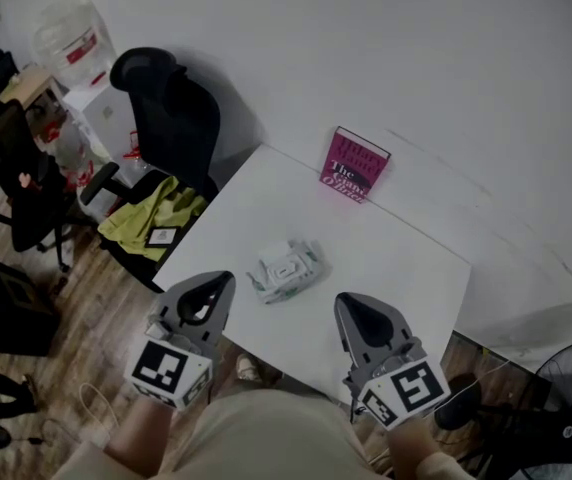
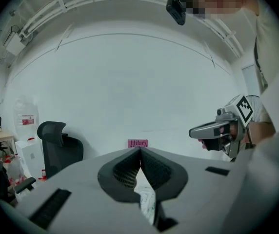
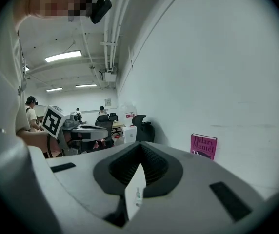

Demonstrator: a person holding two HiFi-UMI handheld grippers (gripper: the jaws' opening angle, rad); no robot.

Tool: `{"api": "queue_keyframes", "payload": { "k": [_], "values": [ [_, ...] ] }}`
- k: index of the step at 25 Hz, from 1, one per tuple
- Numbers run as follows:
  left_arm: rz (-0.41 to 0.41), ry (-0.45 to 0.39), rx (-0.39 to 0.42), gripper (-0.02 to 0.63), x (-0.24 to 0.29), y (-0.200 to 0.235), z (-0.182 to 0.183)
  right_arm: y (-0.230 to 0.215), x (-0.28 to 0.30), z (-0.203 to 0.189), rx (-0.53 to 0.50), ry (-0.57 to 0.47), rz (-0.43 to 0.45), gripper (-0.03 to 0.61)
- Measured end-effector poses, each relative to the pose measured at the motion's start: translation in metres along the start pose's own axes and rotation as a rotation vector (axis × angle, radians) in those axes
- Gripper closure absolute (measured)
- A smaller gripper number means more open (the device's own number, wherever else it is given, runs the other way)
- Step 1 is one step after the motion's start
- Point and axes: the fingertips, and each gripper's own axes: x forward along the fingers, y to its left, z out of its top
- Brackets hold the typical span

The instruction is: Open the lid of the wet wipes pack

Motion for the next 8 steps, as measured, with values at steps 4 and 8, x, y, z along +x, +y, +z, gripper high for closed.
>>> {"api": "queue_keyframes", "payload": {
  "k": [4, 8],
  "values": [
    [0.003, 0.013, 0.023, 0.592, 0.000, -0.005, -0.005, -0.002, -0.005, 0.001, -0.005, -0.008, -0.005, 0.555],
    [0.010, 0.033, 0.001, 0.592, 0.000, -0.009, -0.005, -0.006, -0.011, 0.000, -0.010, -0.006, -0.012, 0.555]
  ]
}}
